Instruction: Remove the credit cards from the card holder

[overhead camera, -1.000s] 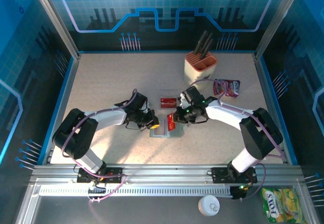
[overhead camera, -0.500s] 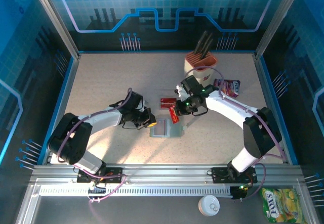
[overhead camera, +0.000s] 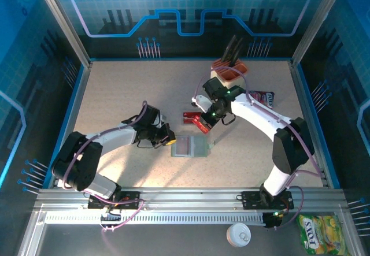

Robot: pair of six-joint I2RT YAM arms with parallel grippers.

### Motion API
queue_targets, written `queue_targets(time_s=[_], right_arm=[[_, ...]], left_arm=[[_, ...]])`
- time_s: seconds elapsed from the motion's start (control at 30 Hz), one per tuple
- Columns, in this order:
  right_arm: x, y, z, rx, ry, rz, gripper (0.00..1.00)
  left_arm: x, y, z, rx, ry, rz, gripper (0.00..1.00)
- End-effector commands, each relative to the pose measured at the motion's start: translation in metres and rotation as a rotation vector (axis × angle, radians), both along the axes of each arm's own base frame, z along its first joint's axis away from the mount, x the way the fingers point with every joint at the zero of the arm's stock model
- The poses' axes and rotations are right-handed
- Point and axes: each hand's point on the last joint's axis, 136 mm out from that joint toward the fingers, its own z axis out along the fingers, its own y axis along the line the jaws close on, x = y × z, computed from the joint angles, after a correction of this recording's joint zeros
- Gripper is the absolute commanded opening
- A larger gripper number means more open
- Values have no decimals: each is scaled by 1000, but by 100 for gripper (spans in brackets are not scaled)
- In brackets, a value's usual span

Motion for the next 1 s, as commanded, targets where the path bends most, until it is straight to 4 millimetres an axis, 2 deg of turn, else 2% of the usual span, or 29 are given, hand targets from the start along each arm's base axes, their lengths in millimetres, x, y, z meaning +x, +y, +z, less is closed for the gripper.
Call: queue_targets(time_s=[0.0, 0.43, 0.77, 0.97], right_arm=[[2, -8, 1, -74, -29, 154, 3], [19, -5, 14, -121, -142, 520, 0], [48, 7, 18, -132, -117, 576, 0], [63, 16, 13, -128, -100, 596, 0]], left_arm=[[-6, 7, 3, 17, -8, -14, 4], [-8, 12, 0, 30, 14, 2, 4], [-2, 12, 1, 39, 19, 7, 5], [1, 11, 0, 39, 26, 13, 5]])
